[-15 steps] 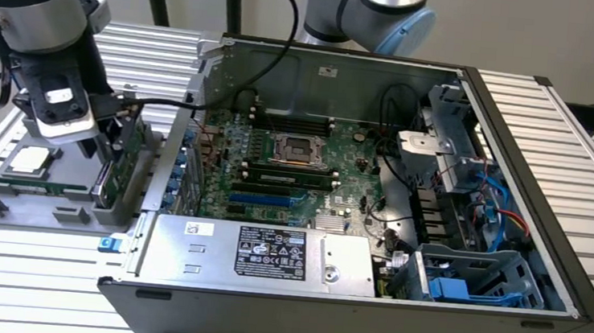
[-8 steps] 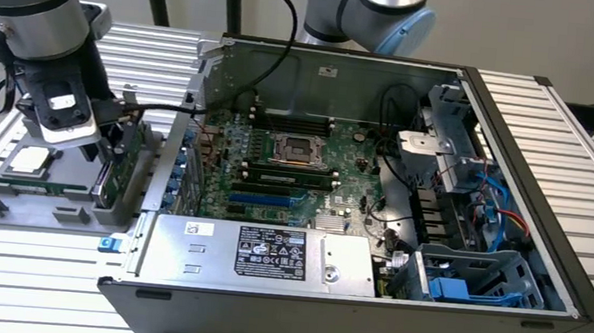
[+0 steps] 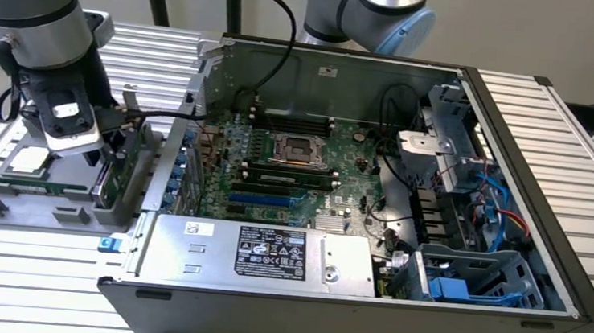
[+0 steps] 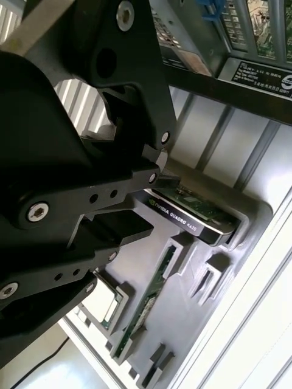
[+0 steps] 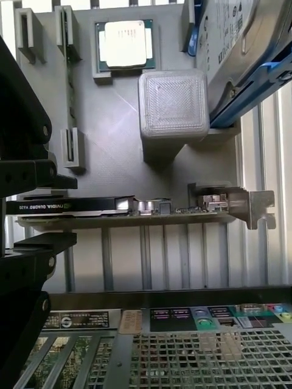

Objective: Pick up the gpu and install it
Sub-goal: 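Pick up the gpu and move the gpu toward the slot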

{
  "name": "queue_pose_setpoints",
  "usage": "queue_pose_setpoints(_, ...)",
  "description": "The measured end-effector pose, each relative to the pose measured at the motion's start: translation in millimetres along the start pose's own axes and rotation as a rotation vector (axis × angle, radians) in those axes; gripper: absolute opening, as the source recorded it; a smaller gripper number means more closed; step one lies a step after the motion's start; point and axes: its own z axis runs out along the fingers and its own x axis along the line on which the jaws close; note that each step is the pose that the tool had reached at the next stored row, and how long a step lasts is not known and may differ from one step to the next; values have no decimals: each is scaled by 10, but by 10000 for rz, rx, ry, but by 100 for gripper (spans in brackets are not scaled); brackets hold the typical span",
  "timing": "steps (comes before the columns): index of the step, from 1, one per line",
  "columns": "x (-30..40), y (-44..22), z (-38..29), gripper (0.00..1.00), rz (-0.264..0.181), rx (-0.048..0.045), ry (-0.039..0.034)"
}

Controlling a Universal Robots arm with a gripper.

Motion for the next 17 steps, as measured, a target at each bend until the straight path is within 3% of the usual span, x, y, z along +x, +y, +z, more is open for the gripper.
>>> queue_pose_setpoints(17, 5, 31, 141, 100, -13, -1, -1)
